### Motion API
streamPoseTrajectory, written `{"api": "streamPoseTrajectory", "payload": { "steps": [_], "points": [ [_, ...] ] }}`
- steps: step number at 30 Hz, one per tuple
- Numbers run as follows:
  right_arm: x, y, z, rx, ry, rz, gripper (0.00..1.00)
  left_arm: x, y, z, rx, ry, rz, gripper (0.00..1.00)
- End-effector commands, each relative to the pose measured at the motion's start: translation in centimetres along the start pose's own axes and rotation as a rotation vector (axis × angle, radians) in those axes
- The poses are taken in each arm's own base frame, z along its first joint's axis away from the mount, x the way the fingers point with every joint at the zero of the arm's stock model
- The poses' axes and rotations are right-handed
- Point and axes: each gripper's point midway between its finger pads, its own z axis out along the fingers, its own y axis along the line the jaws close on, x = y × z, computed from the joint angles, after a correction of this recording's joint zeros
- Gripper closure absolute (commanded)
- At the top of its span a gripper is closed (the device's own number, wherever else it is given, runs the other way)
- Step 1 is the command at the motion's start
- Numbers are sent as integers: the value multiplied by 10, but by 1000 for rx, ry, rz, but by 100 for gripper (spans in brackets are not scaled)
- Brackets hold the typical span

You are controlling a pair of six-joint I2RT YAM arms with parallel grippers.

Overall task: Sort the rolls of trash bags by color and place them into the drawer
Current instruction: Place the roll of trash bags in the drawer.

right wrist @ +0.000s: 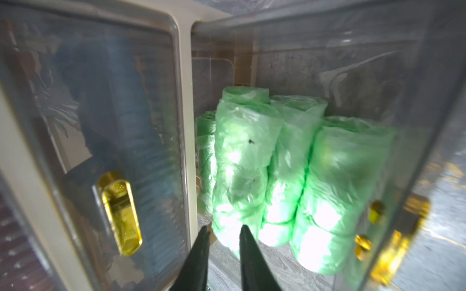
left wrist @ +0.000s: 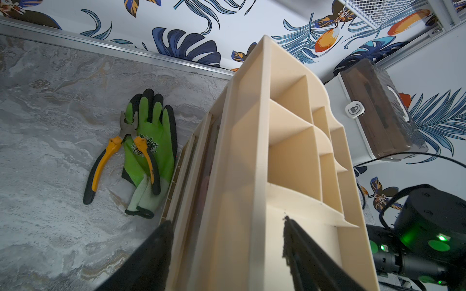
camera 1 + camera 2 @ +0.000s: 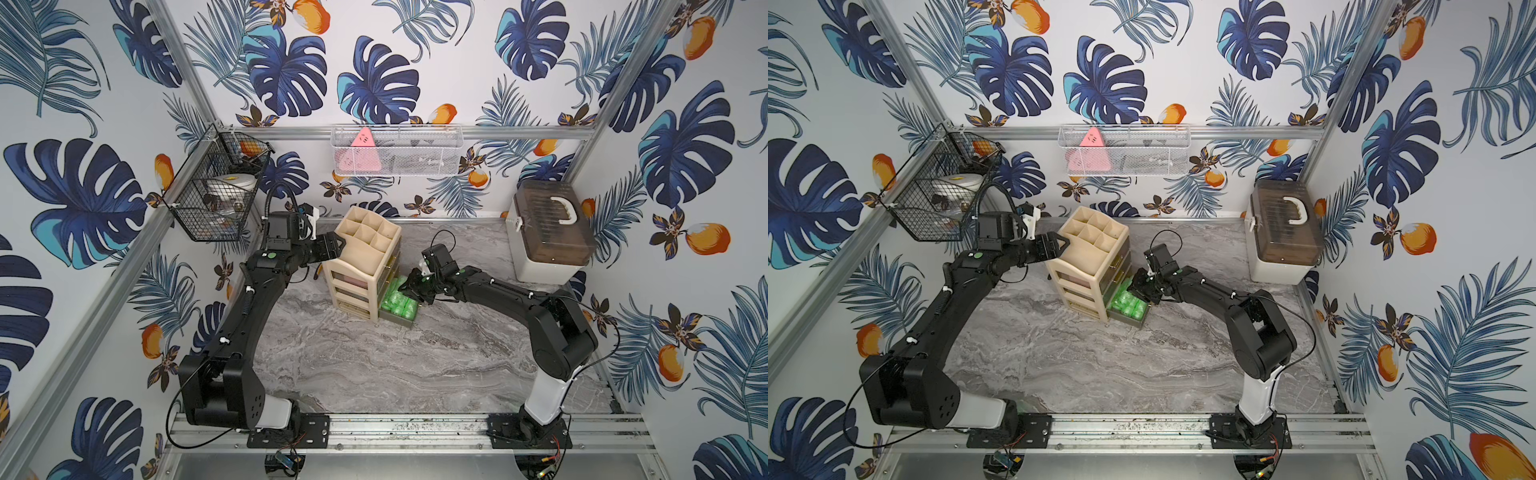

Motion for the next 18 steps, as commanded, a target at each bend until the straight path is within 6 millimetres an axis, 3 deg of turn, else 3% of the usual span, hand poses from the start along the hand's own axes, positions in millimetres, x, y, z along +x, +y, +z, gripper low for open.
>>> {"api": "streamPoseTrajectory", "payload": {
  "steps": [1, 8, 14, 18],
  "points": [
    [-2, 12, 12, -59, 29, -22, 85, 17, 10, 1, -45, 67, 0, 27],
    [-9, 7, 26, -41, 35, -2, 85, 18, 11, 2, -46, 68, 1, 27],
    [-8, -16, 42, 37, 61, 38, 85, 18, 11, 2, -48, 69, 1, 27],
    [-6, -27, 38, 75, 43, 43, 85, 18, 11, 2, -46, 69, 0, 27]
  ]
}}
